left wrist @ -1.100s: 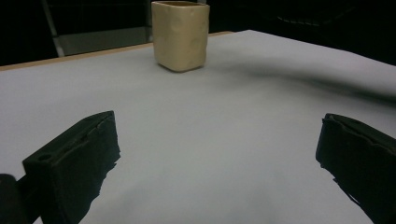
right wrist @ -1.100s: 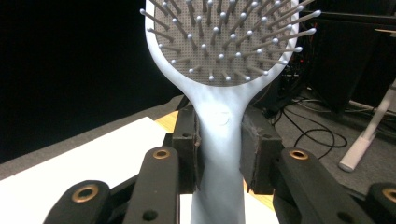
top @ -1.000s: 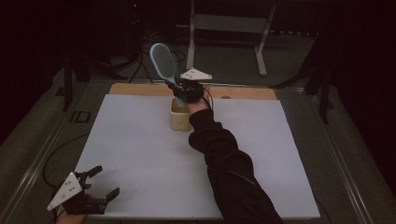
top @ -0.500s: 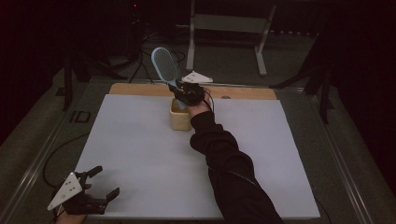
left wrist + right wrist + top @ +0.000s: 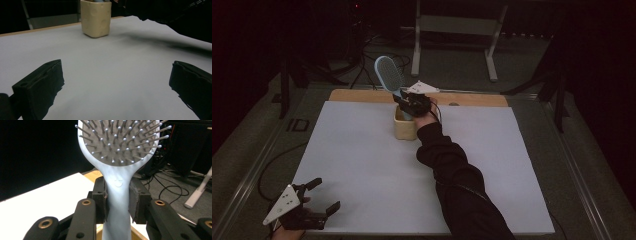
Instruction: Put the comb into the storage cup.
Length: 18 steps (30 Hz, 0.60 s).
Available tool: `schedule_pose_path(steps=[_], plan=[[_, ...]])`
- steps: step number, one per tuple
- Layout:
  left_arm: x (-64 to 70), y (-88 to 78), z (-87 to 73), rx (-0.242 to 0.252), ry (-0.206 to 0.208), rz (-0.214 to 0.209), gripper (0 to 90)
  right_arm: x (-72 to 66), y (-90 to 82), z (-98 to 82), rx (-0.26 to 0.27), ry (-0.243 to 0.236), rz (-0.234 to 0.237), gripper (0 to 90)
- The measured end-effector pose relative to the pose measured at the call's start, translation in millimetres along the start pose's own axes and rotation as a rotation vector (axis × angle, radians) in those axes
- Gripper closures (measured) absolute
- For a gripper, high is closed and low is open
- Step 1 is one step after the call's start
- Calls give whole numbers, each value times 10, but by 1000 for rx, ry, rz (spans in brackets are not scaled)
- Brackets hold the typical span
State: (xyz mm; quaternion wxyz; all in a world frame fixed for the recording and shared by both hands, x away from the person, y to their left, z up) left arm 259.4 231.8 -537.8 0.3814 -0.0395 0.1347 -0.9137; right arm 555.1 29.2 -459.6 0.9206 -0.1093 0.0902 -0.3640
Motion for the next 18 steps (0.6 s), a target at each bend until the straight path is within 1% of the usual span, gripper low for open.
schedule_pose_path(steps=[1,7,8,9,10,11,12,13,15,16,18], plan=[[-1,-1,-1,-1,1,0,0,-7,1,-12,-3,4,7,703],[-3,1,-7,-3,0,-1,0,-39,-4,-72,-17,-10,23,697],[-5,1,-8,-3,-1,-1,0,-34,-8,-85,-22,-22,17,683],[-6,1,-8,-3,-1,-1,0,-33,-15,-91,-21,-37,7,593],[-7,1,-7,-2,-1,-1,0,-38,-17,-105,-28,-40,21,482],[-6,1,-7,-3,-1,0,0,-46,-20,-115,-29,-33,42,403],[-5,3,-8,-4,-1,0,0,-40,-23,-129,-38,-26,44,345],[-5,5,-9,-5,1,1,0,-31,-33,-139,-40,-32,40,299],[-4,7,-9,-6,2,2,0,-21,-52,-151,-43,-29,43,218],[-5,7,-9,-5,2,3,0,-12,-58,-161,-48,-29,46,190],[-9,8,-10,-5,0,4,0,-2,-72,-166,-50,-24,47,162]])
Point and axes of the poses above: each handheld gripper's, and its own axes: y roughly forward along the jaws, z roughly out of its top, x roughly to its right, the point moved 10 cm from there along y, roughly forward along the jaws, and after that the axes turned 5 degrees about y, right-handed, at the moved point
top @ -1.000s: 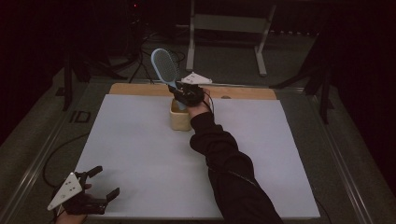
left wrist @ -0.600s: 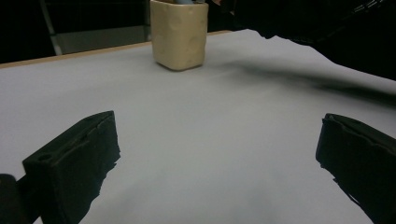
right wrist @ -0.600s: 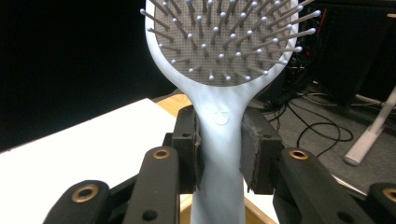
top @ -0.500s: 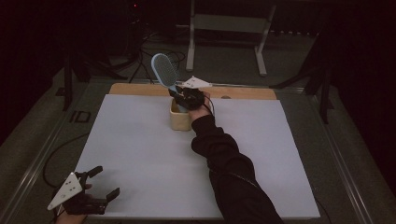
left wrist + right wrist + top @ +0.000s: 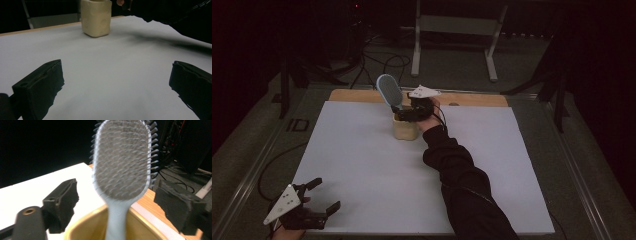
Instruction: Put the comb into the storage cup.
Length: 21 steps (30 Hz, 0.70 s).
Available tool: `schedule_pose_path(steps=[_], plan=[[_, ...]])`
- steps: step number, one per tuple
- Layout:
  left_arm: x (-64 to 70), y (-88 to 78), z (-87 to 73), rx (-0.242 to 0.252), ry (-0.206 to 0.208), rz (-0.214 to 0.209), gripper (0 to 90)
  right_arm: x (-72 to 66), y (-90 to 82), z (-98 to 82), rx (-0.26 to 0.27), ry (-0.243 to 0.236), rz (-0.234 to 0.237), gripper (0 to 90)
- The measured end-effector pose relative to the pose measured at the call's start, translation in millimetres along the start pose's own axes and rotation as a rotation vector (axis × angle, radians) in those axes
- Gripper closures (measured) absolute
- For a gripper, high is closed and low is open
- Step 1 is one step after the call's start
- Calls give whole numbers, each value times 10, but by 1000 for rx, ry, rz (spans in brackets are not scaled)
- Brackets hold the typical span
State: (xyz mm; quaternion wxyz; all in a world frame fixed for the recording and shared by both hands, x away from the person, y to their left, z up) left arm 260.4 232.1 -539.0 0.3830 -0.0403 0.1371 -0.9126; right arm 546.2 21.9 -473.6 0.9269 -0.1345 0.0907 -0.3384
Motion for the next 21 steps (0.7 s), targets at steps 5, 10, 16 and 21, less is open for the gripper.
schedule_pose_path(steps=[5,10,16,21], plan=[[1,7,-6,-4,3,-1,0,3,-37,0,1,-2,14,139],[1,6,-7,-5,2,0,0,-6,-58,1,-5,-16,15,123],[0,6,-8,-6,3,1,0,-29,-79,0,-17,-24,18,110],[0,0,-1,-2,0,4,0,-43,-98,-11,-36,-20,19,107]])
Point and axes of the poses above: each handheld gripper's, and its own axes: y roughly forward along the jaws, z roughly out of its top, x roughly to its right, the point moved 10 cm from there along y, roughly forward along the jaws, and after that the axes turned 5 degrees about y, right-handed, at the moved point
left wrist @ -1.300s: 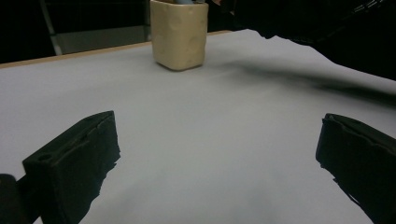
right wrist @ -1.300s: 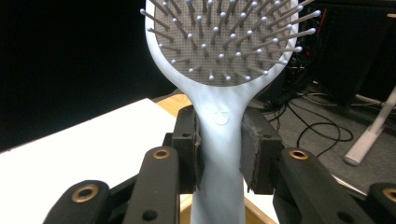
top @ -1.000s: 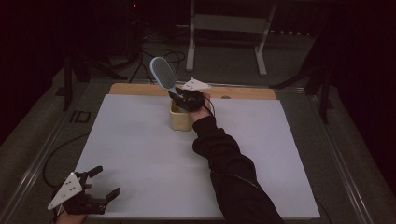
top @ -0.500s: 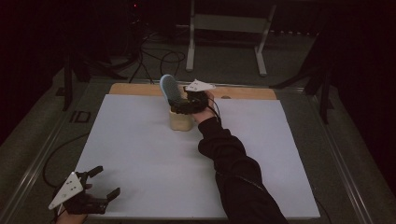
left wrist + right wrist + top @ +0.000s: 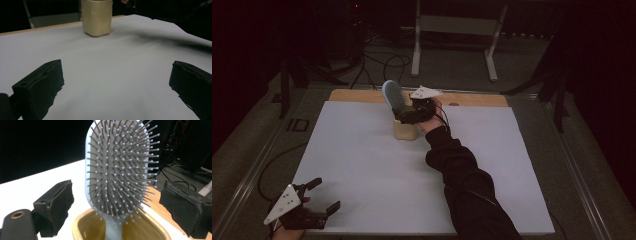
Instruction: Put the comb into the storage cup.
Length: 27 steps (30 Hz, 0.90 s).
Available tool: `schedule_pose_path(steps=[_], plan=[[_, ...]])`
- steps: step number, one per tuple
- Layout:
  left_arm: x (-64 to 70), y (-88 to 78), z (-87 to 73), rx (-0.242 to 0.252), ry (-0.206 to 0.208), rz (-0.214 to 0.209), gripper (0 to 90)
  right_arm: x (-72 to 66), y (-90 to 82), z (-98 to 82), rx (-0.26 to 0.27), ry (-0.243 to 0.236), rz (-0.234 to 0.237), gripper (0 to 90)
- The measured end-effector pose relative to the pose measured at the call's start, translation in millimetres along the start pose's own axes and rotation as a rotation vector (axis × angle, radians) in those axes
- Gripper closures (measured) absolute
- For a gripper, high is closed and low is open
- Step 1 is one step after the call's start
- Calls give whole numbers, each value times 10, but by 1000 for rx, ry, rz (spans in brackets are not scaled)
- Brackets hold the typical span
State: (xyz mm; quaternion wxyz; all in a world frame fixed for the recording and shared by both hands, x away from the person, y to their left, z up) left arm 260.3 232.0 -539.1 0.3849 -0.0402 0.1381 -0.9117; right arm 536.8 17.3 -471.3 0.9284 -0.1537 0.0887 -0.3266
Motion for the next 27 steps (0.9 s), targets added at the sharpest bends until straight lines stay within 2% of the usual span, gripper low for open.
schedule_pose_path(steps=[4,10,16,27], plan=[[4,-5,-7,-5,4,0,0,-16,-23,-28,-28,2,15,134],[2,-18,-5,-3,3,5,0,-11,-61,-38,-59,3,-5,128],[4,-16,-4,-2,1,5,0,12,-113,-47,-85,11,-1,121],[0,-39,-12,-6,7,16,0,58,-285,-52,-98,9,-9,108]])
Point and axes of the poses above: each handheld gripper's, and its own axes: y roughly forward along the jaws, z roughly out of its top, x roughly to its right, the point moved 10 cm from there along y, roughly forward along the jaws, and after that the axes turned 5 degrees about y, right-handed, at the moved point
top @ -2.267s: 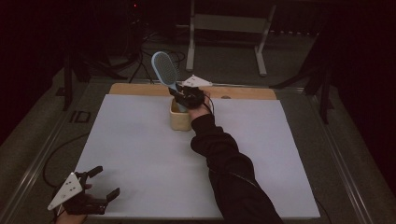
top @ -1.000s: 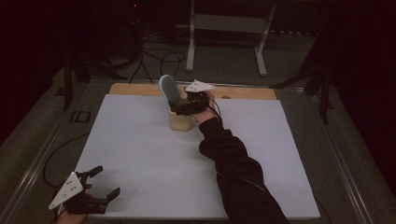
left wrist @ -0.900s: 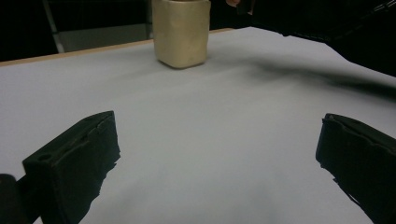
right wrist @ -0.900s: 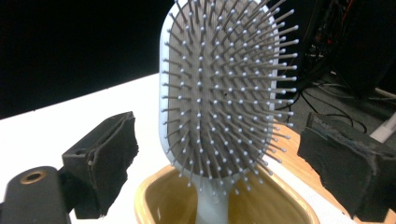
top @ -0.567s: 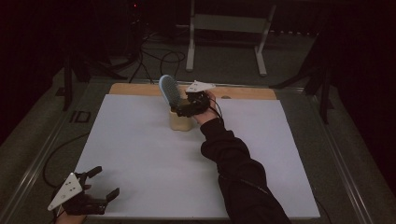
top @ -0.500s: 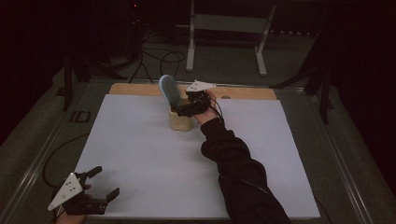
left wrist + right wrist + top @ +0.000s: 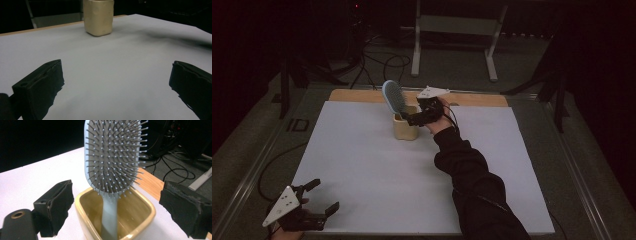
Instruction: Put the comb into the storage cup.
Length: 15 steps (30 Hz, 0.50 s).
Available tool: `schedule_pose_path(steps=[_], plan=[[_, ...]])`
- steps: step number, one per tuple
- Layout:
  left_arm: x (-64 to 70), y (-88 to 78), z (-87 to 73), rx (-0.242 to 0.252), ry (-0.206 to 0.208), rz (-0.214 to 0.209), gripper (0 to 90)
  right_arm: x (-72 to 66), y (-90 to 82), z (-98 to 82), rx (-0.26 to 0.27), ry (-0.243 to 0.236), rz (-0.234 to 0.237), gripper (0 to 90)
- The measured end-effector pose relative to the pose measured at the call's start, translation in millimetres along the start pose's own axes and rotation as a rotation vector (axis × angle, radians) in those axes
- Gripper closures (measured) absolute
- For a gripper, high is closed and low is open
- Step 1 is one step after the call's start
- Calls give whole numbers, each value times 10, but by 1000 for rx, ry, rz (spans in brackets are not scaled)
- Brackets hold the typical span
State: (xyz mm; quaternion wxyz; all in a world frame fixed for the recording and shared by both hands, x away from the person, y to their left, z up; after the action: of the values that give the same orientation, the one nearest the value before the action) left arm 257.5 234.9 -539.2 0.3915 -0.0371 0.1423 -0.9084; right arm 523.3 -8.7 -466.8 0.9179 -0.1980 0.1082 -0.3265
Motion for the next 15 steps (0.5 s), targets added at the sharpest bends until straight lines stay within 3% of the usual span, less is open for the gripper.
schedule_pose_path(steps=[15], plan=[[0,0,-1,-1,-2,1,0,30,-299,-155,-37,13,9,105]])
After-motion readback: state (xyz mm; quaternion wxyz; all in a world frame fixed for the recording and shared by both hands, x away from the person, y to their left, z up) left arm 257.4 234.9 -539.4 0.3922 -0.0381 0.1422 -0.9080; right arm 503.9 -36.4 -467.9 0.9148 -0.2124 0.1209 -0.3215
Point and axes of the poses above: each handheld gripper's, and its own axes: y roughly forward along the jaws, z roughly out of its top, x roughly to its right, the point moved 10 cm from there along y, roughly forward along the jaws, and after that the axes turned 5 degrees about y, right-handed, at the moved point
